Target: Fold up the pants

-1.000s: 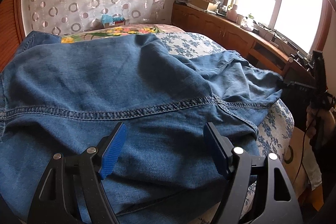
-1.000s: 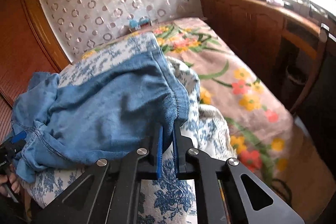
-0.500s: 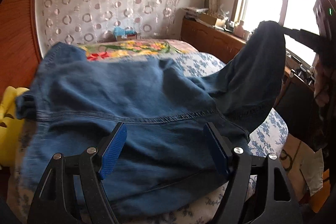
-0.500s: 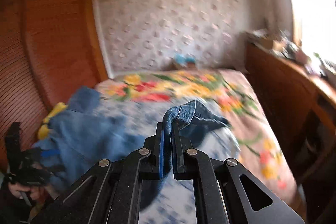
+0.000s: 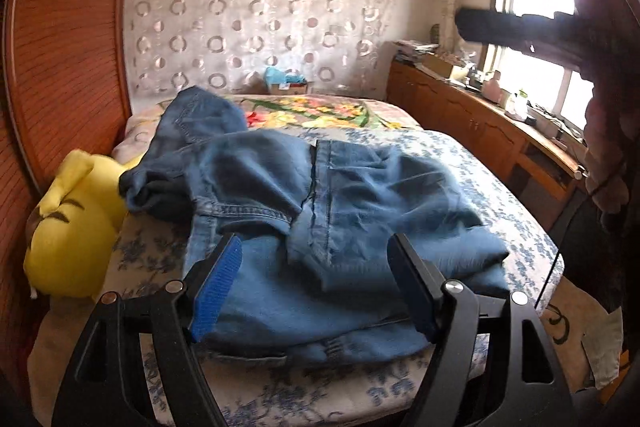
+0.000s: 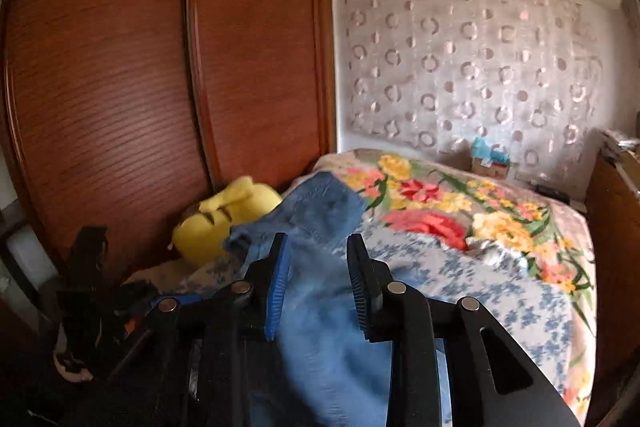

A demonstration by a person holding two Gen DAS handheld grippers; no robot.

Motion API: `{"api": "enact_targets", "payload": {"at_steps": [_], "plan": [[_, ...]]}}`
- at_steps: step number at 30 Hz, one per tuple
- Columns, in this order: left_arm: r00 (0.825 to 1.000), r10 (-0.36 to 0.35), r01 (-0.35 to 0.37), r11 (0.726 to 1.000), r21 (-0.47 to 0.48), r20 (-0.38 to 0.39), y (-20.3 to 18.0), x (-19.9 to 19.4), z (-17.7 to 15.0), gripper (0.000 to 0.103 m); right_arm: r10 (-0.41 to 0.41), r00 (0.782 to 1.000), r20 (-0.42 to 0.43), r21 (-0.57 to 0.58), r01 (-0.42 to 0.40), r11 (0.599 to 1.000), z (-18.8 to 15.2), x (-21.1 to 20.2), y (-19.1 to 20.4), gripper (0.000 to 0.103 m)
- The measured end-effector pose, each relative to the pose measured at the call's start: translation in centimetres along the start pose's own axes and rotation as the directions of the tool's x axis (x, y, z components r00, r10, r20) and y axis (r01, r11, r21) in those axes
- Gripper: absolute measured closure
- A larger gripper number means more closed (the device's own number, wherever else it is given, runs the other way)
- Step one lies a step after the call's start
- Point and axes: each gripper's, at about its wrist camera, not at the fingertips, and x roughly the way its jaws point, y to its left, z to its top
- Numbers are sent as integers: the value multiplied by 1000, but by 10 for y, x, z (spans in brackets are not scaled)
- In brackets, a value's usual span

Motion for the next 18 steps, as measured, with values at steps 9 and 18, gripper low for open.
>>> {"api": "enact_targets", "payload": {"at_steps": [9,18], "plan": [[999,-16,15,1000,-24,-50,9,33,-5,27,-56,992,-111,17,58,998,23,61,-34,73],[994,-29,28,1000,-10,-109,6,64,-8,45,-26,980,-196,20,30,999,42,110,-56,58]]}}
